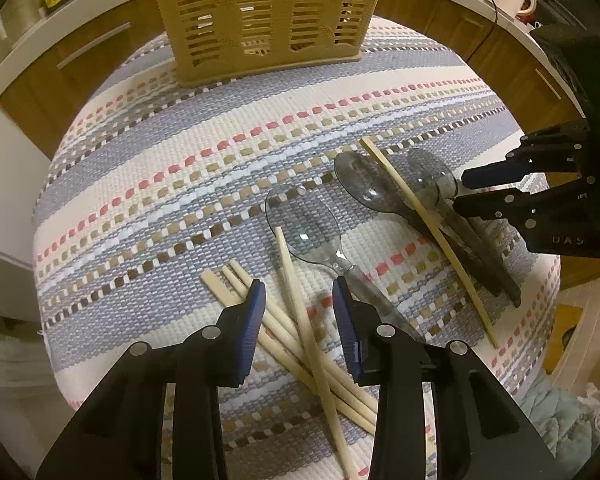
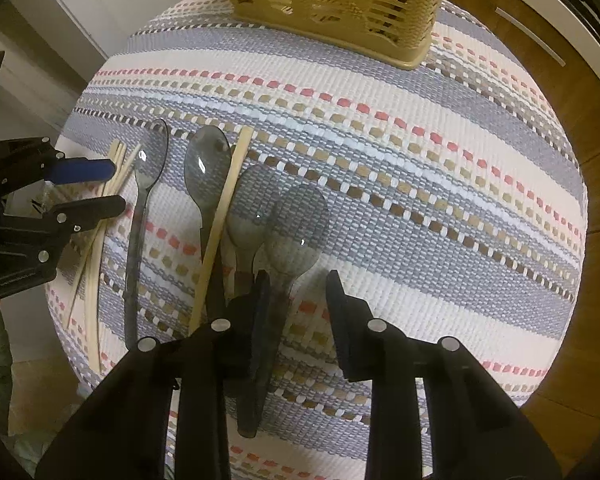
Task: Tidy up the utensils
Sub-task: 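Grasp a wooden chopstick with the left gripper while the right gripper grasps a clear spoon, then lift both utensils over the tan basket and open both grippers inside it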
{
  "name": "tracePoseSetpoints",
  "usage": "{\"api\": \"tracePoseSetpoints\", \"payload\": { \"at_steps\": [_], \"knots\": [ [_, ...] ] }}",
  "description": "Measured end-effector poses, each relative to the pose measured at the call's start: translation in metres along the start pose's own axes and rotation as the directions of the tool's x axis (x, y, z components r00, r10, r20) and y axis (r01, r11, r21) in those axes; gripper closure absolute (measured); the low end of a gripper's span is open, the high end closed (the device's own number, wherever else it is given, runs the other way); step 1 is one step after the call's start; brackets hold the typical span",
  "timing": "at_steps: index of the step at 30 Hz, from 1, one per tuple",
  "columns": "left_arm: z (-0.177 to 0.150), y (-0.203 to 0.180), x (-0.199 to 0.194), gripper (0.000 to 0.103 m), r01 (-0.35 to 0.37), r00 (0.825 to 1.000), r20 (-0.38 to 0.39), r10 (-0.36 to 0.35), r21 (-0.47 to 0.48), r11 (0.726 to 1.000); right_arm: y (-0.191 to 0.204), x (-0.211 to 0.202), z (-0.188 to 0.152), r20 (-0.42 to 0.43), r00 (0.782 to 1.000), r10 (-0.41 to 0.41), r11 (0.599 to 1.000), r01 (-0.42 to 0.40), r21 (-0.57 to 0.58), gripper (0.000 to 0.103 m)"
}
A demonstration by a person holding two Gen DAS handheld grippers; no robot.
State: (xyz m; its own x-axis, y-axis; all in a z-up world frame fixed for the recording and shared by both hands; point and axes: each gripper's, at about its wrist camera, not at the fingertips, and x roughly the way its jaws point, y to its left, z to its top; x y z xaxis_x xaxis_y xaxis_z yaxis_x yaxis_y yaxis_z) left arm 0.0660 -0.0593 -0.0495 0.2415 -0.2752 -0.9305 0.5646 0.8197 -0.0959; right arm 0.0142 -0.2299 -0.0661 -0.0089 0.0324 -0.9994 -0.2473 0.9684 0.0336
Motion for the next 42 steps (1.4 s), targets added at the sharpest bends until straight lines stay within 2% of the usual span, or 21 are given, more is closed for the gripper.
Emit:
{"api": "tracePoseSetpoints", "payload": {
  "at_steps": [7, 11, 15, 17, 22, 29, 34, 39, 42],
  "knots": [
    [0.012, -0.002, 0.006, 0.071, -0.01, 1.0, -0.02, 0.01, 0.011, 1.0, 0.024, 0.016, 0.018, -0.039, 0.998, -0.051, 0.998, 0.05, -0.034, 0.077],
    [0.016, -0.007, 0.009, 0.071, -0.037, 0.998, -0.04, 0.038, 0.041, 0.998, 0.036, 0.022, 0.026, -0.055, 0.996, -0.075, 0.996, 0.072, -0.052, 0.078],
    [0.02, -0.015, 0.013, 0.08, -0.085, 0.994, -0.064, 0.09, 0.074, 0.994, 0.047, 0.023, 0.029, -0.06, 0.994, -0.087, 0.994, 0.083, -0.07, 0.085],
    [0.022, -0.019, 0.014, 0.09, -0.108, 0.99, -0.076, 0.115, 0.088, 0.99, 0.053, 0.024, 0.028, -0.06, 0.995, -0.084, 0.994, 0.08, -0.079, 0.092],
    [0.024, -0.028, 0.017, 0.099, -0.123, 0.988, -0.08, 0.131, 0.094, 0.988, 0.062, 0.025, 0.025, -0.039, 0.996, -0.079, 0.994, 0.076, -0.084, 0.093],
    [0.019, -0.026, 0.004, 0.099, -0.094, 0.996, 0.0, 0.095, 0.025, 0.995, 0.054, 0.019, 0.02, 0.007, 0.999, -0.045, 0.997, 0.045, -0.056, 0.094],
    [0.021, -0.018, -0.018, 0.099, -0.053, 0.995, 0.082, 0.054, -0.013, 0.998, 0.046, 0.002, 0.019, 0.087, 0.996, -0.004, 0.999, 0.008, -0.038, 0.094],
    [0.026, -0.013, -0.046, 0.099, -0.006, 0.982, 0.186, 0.012, -0.035, 0.999, 0.043, -0.02, 0.017, 0.175, 0.984, 0.025, 0.999, -0.019, -0.037, 0.094],
    [0.028, -0.012, -0.069, 0.099, 0.011, 0.963, 0.27, 0.002, -0.047, 0.999, 0.027, -0.037, 0.016, 0.225, 0.973, 0.045, 0.999, -0.037, -0.038, 0.094]
  ]
}}
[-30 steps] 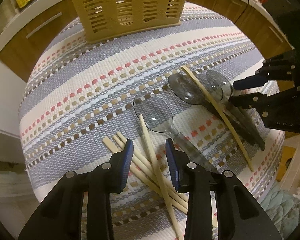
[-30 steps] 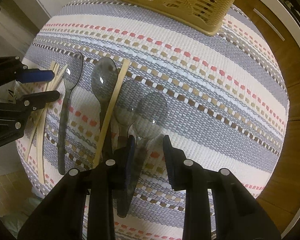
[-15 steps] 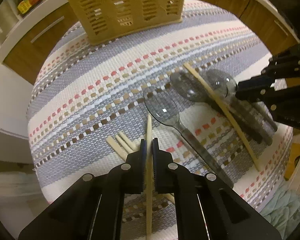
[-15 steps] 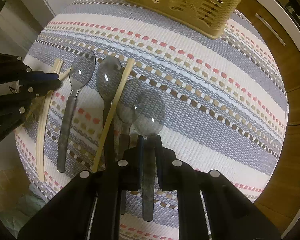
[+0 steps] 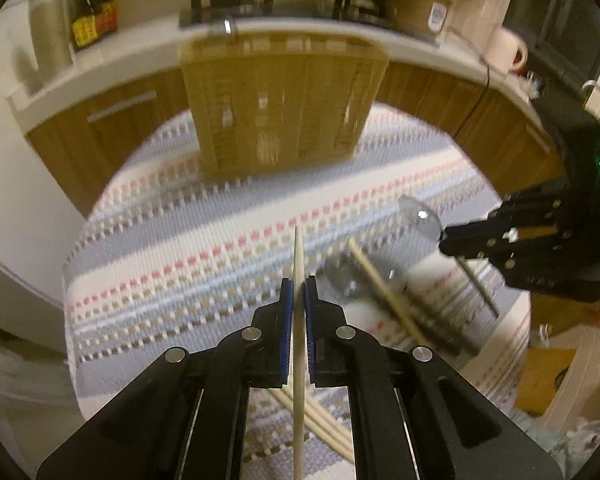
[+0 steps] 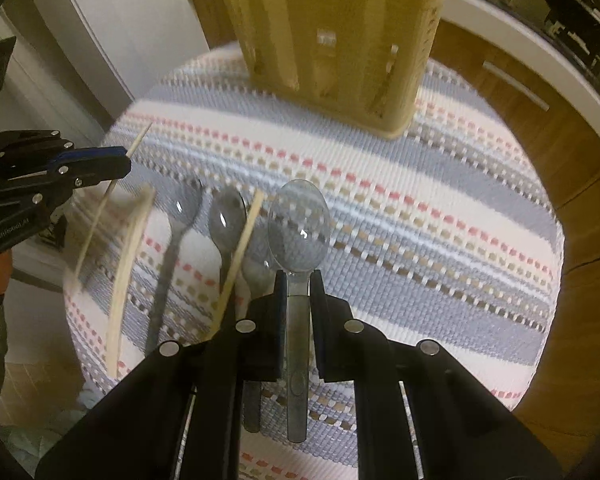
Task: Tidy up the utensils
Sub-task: 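Lift both utensils over the tan basket and open both grippers inside it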
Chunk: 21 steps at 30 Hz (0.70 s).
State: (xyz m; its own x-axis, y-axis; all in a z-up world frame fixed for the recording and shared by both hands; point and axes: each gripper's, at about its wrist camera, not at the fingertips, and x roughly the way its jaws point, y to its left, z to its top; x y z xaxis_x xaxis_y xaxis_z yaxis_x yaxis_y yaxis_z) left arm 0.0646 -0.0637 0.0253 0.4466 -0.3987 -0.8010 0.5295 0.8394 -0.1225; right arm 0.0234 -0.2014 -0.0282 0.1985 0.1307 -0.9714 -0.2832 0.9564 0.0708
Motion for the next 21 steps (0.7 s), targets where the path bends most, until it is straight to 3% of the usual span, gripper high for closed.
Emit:
{"api": "tracePoseSetpoints", "payload": {
  "at_steps": [6, 10, 14, 17, 21],
  "knots": [
    [0.028, 0.005, -0.033, 0.099, 0.025, 0.987, 0.158, -0.02, -0.029, 0.999, -0.025, -0.046, 0.013, 0.163, 0.986, 0.028, 1.0, -0.029, 0.002, 0.094],
    [0.049, 0.005, -0.055, 0.099, 0.041, 0.967, 0.255, -0.03, -0.039, 0.998, -0.039, -0.074, 0.025, 0.256, 0.966, 0.043, 0.999, -0.045, 0.003, 0.094],
    [0.072, 0.003, -0.072, 0.099, 0.043, 0.941, 0.338, -0.026, -0.044, 0.998, -0.045, -0.099, 0.046, 0.352, 0.935, 0.044, 0.999, -0.048, 0.003, 0.094],
    [0.092, 0.004, -0.08, 0.099, 0.058, 0.914, 0.404, -0.033, -0.051, 0.997, -0.053, -0.117, 0.061, 0.432, 0.9, 0.054, 0.998, -0.064, 0.01, 0.094],
    [0.117, 0.004, -0.09, 0.099, 0.056, 0.866, 0.499, -0.02, -0.056, 0.997, -0.056, -0.134, 0.079, 0.529, 0.847, 0.053, 0.998, -0.068, 0.01, 0.094]
  ]
}}
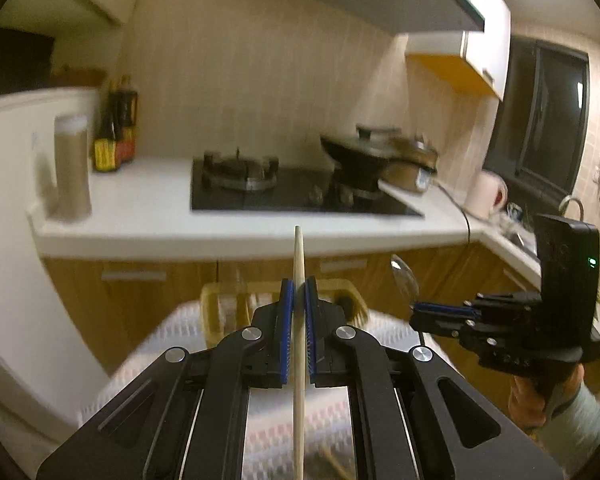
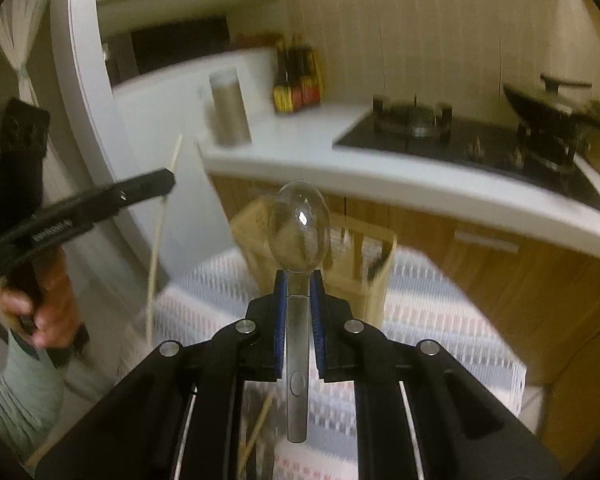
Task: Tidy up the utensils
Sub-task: 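Lift both utensils over the tan basket and open both grippers inside it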
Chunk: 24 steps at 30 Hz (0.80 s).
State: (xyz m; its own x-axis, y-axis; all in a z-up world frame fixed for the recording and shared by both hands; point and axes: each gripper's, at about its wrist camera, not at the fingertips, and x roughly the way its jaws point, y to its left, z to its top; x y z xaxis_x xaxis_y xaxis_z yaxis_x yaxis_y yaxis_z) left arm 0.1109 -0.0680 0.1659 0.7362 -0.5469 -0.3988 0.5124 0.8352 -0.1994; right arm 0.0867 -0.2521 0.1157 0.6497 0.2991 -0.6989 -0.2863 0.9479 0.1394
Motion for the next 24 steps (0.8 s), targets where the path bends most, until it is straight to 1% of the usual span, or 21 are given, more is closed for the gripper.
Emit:
{"api": "tracePoseSetpoints", "payload": {
  "at_steps": [2, 5, 7, 11, 13, 15, 18, 24],
  "knots": [
    [0.011, 0.0, 0.004, 0.099, -0.004, 0.999, 0.049, 0.005, -0.003, 1.0, -0.003, -0.002, 0.014, 0.062, 0.998, -0.001, 1.0, 0.001, 0.005, 0.094],
    [0.027, 0.003, 0.009, 0.099, -0.003, 0.995, 0.102, 0.004, -0.012, 1.0, -0.009, -0.002, 0.031, 0.135, 0.991, -0.018, 1.0, 0.016, 0.017, 0.094],
    [0.037, 0.007, 0.014, 0.099, 0.006, 0.99, 0.143, -0.002, -0.026, 1.0, -0.013, 0.001, 0.04, 0.191, 0.981, -0.04, 0.999, 0.036, 0.025, 0.094],
    [0.046, 0.013, 0.02, 0.099, -0.007, 0.976, 0.216, 0.014, -0.033, 0.999, -0.022, 0.009, 0.049, 0.268, 0.962, -0.059, 0.998, 0.05, 0.042, 0.094],
    [0.049, 0.016, 0.022, 0.099, -0.013, 0.969, 0.247, 0.021, -0.032, 0.999, -0.025, 0.014, 0.05, 0.29, 0.955, -0.067, 0.997, 0.056, 0.049, 0.094],
    [0.051, 0.02, 0.026, 0.099, -0.013, 0.963, 0.269, 0.024, -0.044, 0.999, -0.027, 0.023, 0.049, 0.31, 0.946, -0.093, 0.995, 0.081, 0.049, 0.094],
    [0.053, 0.028, 0.032, 0.099, -0.012, 0.954, 0.297, 0.031, -0.066, 0.998, -0.031, 0.033, 0.046, 0.324, 0.94, -0.112, 0.994, 0.101, 0.051, 0.094],
    [0.055, 0.045, 0.045, 0.099, -0.017, 0.947, 0.318, 0.048, -0.101, 0.995, -0.039, 0.049, 0.042, 0.325, 0.937, -0.131, 0.991, 0.119, 0.055, 0.093]
  ]
}}
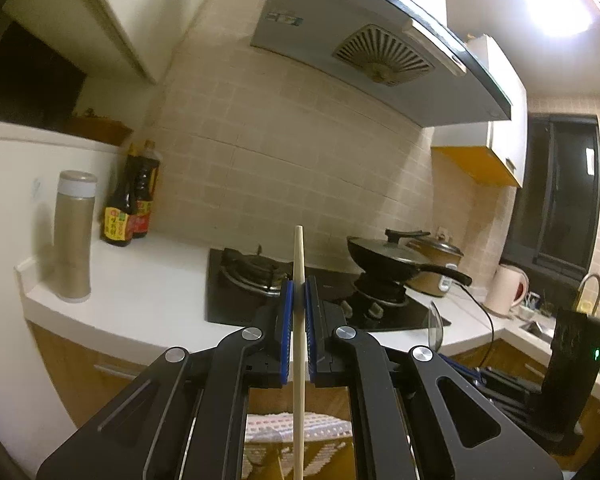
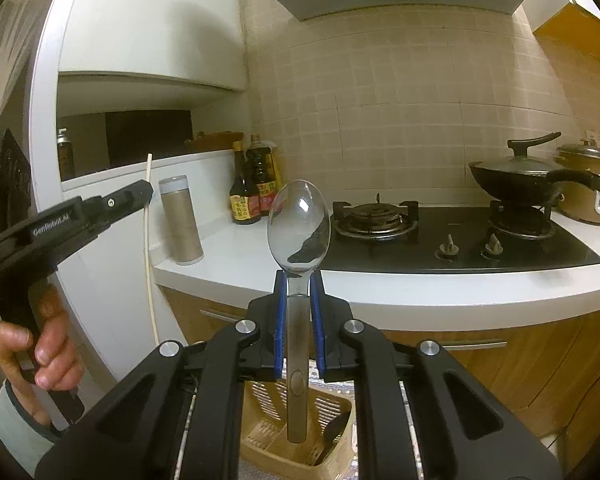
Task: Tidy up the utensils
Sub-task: 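Lift both utensils over the tan basket and open both grippers inside it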
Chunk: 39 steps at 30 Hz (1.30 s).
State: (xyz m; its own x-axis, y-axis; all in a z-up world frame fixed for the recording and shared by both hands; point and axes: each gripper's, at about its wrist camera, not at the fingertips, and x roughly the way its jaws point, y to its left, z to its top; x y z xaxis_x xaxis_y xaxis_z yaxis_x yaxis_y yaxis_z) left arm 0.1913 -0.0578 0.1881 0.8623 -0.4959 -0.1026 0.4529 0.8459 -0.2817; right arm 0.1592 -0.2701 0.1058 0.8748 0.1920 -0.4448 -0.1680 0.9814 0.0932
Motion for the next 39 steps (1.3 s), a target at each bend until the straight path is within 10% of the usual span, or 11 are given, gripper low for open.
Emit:
{"api": "tracePoseSetpoints", "payload": {
  "at_steps": [13, 27, 39],
  "knots": [
    [-0.032, 0.004, 0.02, 0.099, -0.13, 0.991, 0.043, 0.127, 0.08, 0.988, -0.015, 0.029, -0.033, -0.048, 0.999, 0.012, 0.998, -0.009, 0.061, 0.093],
    [-0.057, 0.017, 0.023, 0.097, -0.117, 0.993, -0.021, 0.119, 0.087, 0.989, -0.013, 0.019, -0.051, -0.048, 0.999, -0.007, 0.999, 0.009, 0.053, 0.093],
    [-0.058, 0.012, -0.03, 0.068, -0.07, 0.994, -0.081, 0.076, 0.077, 0.995, -0.007, -0.026, -0.06, -0.092, 0.996, 0.022, 0.999, -0.018, 0.037, 0.085]
  ]
}}
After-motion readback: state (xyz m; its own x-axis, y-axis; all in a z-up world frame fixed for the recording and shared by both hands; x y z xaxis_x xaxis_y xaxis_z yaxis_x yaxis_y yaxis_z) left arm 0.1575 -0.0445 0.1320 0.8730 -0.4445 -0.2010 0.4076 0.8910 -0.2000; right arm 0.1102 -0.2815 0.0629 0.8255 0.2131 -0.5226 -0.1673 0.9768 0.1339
